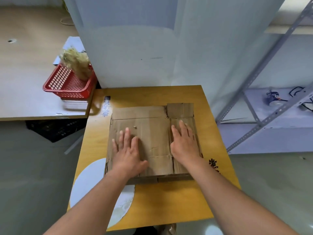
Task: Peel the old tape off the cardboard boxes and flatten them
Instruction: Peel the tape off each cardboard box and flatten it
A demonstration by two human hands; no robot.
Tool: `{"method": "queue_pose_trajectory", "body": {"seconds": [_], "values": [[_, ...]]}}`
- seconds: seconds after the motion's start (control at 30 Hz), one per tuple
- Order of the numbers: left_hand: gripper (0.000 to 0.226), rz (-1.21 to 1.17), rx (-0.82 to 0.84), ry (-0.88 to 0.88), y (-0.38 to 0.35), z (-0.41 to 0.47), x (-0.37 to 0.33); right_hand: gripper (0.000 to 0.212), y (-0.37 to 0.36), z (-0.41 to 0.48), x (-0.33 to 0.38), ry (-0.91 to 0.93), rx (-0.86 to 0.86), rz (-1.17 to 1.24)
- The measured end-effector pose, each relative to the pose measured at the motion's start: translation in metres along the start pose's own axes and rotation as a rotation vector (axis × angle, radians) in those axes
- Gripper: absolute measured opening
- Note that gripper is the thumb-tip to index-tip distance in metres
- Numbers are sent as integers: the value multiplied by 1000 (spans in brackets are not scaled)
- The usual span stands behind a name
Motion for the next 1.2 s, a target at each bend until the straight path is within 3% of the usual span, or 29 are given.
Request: {"method": "queue_pose_trajectory", "body": {"seconds": [0.13,0.23,0.43,0.6,0.8,0.97,1.1,1.2], "values": [[65,-34,-33,-166,9,21,-18,54,-9,29,28,127,26,-16],[70,-17,-112,-159,5,29,-11,60,-26,34,35,161,60,-107],[65,63,-107,-172,-21,30,-6,63,-43,34,30,146,15,-205],[64,82,-129,-168,-28,35,-4,62,-47,36,31,144,-16,-216],[66,109,-96,-142,-23,36,-4,60,-44,36,33,162,64,-200],[65,-82,-27,-120,15,35,-10,59,-21,35,44,184,106,-152],[55,-280,-212,34,51,0,11,56,12,18,89,366,-84,-151],[53,-320,-354,166,61,-50,45,49,17,-7,130,523,-118,-79]]}}
Point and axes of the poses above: each hand's wrist, its own z-axis towards the middle knuckle, its own y-axis out of the back of the hand, x = y × z, the point moved 7 cm from there along z, towards the middle knuckle, and after that the axes turned 5 degrees about y, right-handed, at the moved point
